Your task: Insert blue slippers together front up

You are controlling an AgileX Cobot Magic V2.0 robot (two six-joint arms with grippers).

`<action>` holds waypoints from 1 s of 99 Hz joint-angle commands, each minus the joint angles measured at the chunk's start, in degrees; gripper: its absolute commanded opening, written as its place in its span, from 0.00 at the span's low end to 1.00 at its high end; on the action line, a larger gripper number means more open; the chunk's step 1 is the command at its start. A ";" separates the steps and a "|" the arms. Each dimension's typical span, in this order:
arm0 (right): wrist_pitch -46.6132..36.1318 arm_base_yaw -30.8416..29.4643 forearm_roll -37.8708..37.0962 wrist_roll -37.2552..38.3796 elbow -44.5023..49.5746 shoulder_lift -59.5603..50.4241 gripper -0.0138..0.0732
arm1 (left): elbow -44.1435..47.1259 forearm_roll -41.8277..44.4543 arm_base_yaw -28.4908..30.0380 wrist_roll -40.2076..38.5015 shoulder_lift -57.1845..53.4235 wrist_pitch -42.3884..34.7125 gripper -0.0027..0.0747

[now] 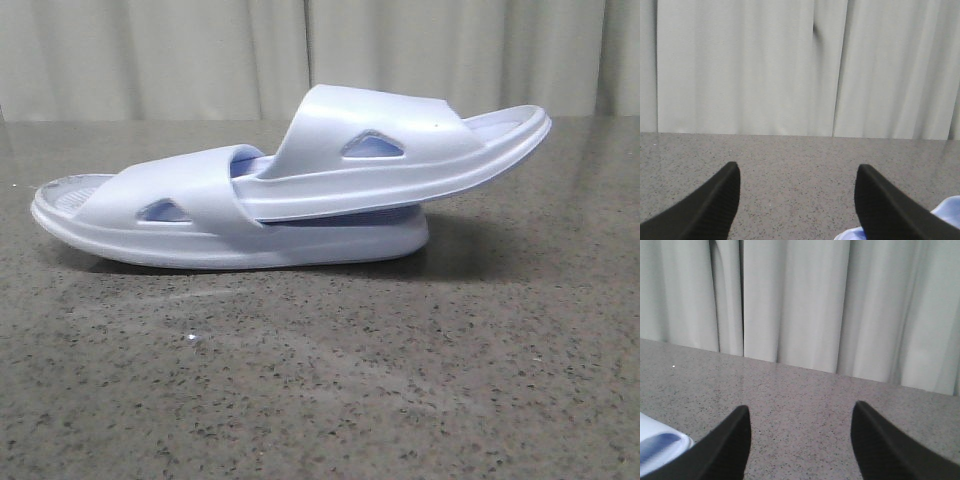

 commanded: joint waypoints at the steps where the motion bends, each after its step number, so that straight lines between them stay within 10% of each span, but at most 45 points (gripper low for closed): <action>1: 0.13 -0.24 -1.08 -0.79 -1.57 -3.70 0.60 | 1.23 -1.11 0.19 -0.19 -2.68 0.23 0.60; 31: 11.41 -0.24 -1.08 -0.79 3.18 -16.00 0.60 | 8.09 -1.11 0.19 -0.19 -7.28 -0.41 0.60; 73: 2.66 -0.24 -0.73 -0.69 9.13 -18.62 0.59 | 8.92 -0.96 0.19 -0.19 -7.28 -0.49 0.59; 99: 1.98 -0.24 -0.73 -0.69 9.13 -18.62 0.17 | 8.92 -0.96 0.19 -0.19 -7.28 -0.64 0.29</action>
